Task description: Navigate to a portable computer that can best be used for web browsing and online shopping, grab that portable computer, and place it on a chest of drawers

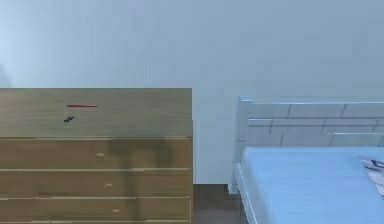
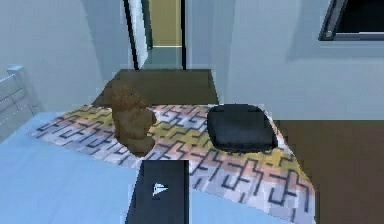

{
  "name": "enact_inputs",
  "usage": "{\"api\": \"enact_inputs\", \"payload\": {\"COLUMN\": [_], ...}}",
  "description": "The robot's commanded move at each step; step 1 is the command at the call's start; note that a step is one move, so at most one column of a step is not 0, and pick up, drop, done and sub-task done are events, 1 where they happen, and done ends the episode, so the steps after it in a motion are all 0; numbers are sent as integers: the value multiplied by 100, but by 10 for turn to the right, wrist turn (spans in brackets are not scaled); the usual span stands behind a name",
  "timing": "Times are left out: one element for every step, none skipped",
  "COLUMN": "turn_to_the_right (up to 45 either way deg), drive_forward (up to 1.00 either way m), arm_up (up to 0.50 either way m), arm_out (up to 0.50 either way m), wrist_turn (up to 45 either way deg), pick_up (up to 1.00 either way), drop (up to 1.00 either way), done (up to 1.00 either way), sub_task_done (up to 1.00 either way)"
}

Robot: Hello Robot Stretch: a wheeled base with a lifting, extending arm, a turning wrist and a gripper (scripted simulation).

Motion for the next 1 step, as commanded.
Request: {"api": "enact_inputs", "payload": {"turn_to_the_right": [120], "drive_forward": [0], "arm_up": [0], "arm_out": [0], "wrist_turn": [0], "pick_up": [0], "drop": [0], "done": [0], "sub_task_done": [0]}}
